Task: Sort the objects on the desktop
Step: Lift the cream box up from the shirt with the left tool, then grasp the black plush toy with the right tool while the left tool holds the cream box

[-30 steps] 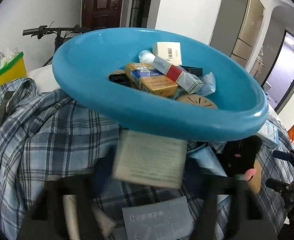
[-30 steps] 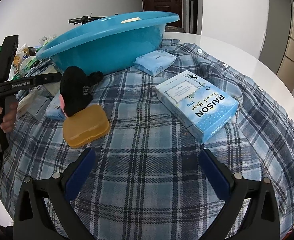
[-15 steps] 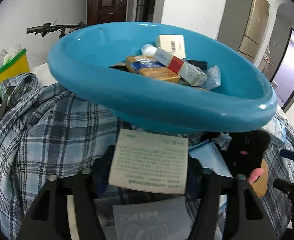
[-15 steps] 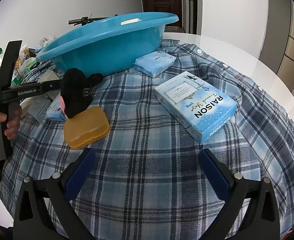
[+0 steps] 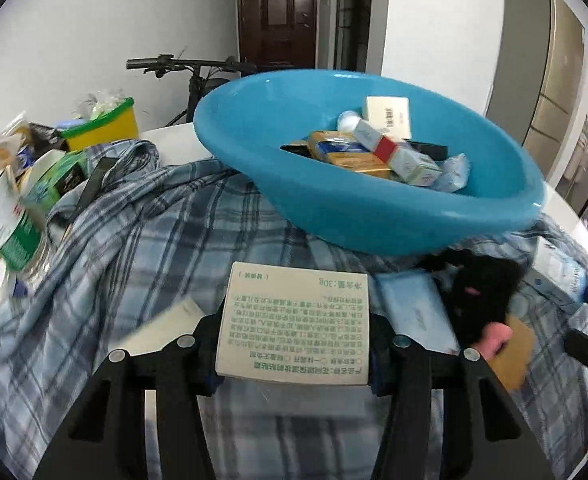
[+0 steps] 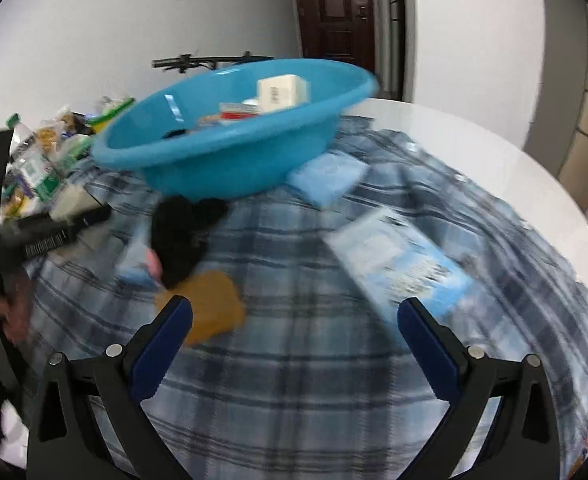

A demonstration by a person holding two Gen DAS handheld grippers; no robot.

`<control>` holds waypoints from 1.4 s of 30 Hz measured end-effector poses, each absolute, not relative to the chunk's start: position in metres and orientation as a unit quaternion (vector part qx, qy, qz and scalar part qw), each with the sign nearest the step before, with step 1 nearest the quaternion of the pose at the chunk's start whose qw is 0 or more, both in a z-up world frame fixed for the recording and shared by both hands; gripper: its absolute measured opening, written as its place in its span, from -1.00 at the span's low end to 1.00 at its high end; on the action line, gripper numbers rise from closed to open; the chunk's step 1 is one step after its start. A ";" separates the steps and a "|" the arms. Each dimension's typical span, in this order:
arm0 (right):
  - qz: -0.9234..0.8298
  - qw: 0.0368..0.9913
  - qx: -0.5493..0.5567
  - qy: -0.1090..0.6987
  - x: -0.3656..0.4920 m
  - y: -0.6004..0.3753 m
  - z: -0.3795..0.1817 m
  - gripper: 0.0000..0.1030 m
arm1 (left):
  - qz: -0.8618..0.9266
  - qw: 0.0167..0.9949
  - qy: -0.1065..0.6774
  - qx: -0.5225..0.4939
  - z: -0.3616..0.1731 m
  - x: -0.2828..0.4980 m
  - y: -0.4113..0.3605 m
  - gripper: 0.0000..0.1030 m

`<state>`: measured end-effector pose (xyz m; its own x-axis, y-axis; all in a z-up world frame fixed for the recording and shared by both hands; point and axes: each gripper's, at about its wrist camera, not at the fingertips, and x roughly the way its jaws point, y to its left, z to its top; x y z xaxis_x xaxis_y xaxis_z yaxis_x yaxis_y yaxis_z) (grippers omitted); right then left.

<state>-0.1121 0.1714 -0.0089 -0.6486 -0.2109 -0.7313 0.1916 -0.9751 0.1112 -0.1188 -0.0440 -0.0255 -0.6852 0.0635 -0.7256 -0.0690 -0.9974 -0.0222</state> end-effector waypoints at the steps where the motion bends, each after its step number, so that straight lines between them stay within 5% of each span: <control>1: -0.907 0.124 0.403 -0.015 -0.114 0.163 -0.008 0.96 | 0.918 0.038 0.001 -0.394 -0.025 -0.113 -0.040 0.05; 17: -0.870 0.202 0.449 -0.029 -0.186 0.091 -0.044 0.42 | 0.926 0.027 -0.014 -0.377 -0.019 -0.073 -0.050 0.06; 20: -0.871 0.215 0.441 -0.041 -0.189 0.092 -0.044 0.10 | 0.924 0.026 -0.024 -0.381 -0.022 -0.074 -0.054 0.06; 21: -0.867 0.227 0.441 -0.055 -0.189 0.094 -0.042 -0.24 | 0.923 0.026 -0.027 -0.383 -0.023 -0.075 -0.055 0.06; 22: -0.862 0.235 0.444 -0.069 -0.190 0.095 -0.042 -0.36 | 0.922 0.026 -0.029 -0.384 -0.023 -0.076 -0.055 0.06; 34: -0.913 0.148 0.379 0.017 -0.135 0.119 -0.009 -0.47 | 0.928 0.039 -0.021 -0.370 -0.014 -0.068 -0.039 0.06; 42: -0.927 0.091 0.363 0.001 -0.112 0.151 -0.004 -0.47 | 0.936 0.021 0.000 -0.352 -0.015 -0.056 -0.016 0.06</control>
<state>-0.1115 0.1511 -0.0042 -0.7195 -0.1675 -0.6740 0.1684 -0.9836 0.0647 -0.0560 -0.0157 -0.0148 -0.7513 0.0394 -0.6588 -0.0394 -0.9991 -0.0148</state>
